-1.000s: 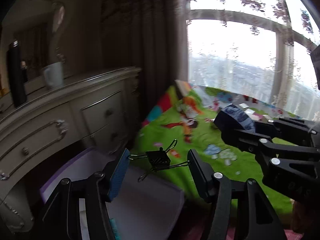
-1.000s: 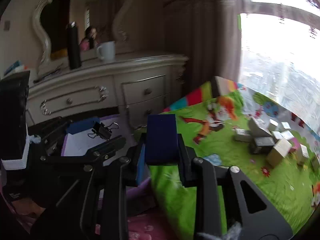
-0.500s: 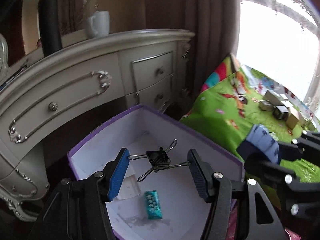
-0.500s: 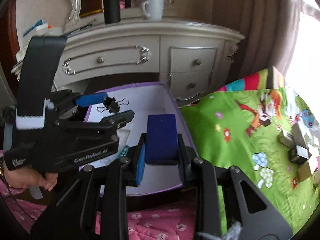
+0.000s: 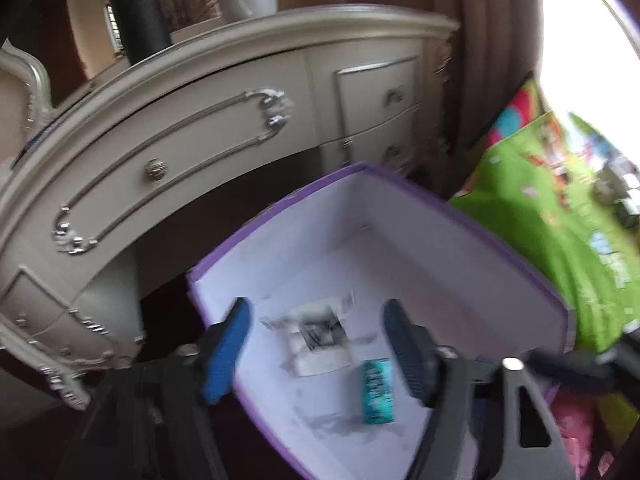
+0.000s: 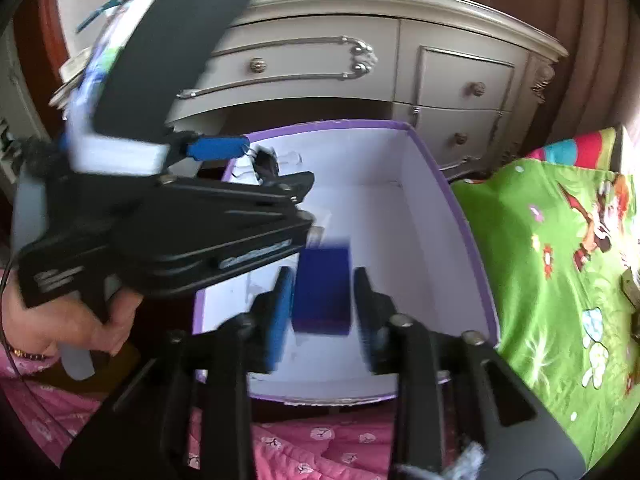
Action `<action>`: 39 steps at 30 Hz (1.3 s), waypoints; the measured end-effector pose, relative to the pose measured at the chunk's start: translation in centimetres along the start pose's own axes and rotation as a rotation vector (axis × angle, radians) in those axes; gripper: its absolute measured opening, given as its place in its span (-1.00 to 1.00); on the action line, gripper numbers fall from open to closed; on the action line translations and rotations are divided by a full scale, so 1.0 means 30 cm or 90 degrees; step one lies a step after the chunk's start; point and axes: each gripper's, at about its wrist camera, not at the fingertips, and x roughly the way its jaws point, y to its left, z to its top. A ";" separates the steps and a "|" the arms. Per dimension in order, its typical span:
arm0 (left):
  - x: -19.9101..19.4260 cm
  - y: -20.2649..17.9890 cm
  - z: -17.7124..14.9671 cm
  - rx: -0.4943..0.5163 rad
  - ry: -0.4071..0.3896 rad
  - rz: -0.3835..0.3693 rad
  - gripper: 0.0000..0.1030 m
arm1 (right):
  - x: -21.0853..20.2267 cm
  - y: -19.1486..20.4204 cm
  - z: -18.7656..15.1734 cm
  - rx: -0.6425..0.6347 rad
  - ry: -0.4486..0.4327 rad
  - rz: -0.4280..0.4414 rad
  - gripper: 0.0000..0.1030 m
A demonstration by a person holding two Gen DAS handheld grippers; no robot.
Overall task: Organize rigid objects
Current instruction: 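Open both tools to release the tape roll and clip into the box, then grasp the beige printed box with the right tool while the left grasps the black DORMI box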
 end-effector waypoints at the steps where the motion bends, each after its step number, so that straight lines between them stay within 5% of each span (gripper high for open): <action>1: 0.003 -0.003 0.002 0.001 0.002 0.010 0.65 | -0.008 -0.002 -0.003 0.004 -0.006 -0.006 0.39; 6: -0.014 -0.021 0.015 -0.028 0.008 -0.035 0.66 | -0.089 -0.094 -0.040 0.059 -0.051 -0.040 0.53; 11: -0.023 -0.177 0.061 -0.013 0.058 -0.188 0.67 | -0.216 -0.280 -0.149 0.160 -0.086 -0.148 0.62; 16: -0.020 -0.496 0.083 0.068 0.116 -0.342 0.67 | -0.365 -0.580 -0.385 0.350 -0.063 -0.312 0.63; 20: -0.047 -0.811 0.090 0.151 0.075 -0.409 0.67 | -0.490 -0.807 -0.583 0.516 -0.064 -0.387 0.63; 25: 0.026 -1.124 0.110 0.189 0.078 -0.419 0.67 | -0.620 -1.053 -0.696 0.678 -0.129 -0.387 0.63; 29: 0.046 -1.223 0.105 0.218 -0.009 -0.359 0.83 | -0.597 -1.233 -0.626 0.717 -0.150 -0.378 0.63; 31: 0.046 -1.253 0.097 0.259 -0.003 -0.342 1.00 | -0.554 -1.308 -0.583 0.731 -0.131 -0.400 0.63; 39: 0.046 -1.231 0.103 0.272 0.000 -0.362 1.00 | -0.419 -1.510 -0.533 0.739 0.026 -0.555 0.63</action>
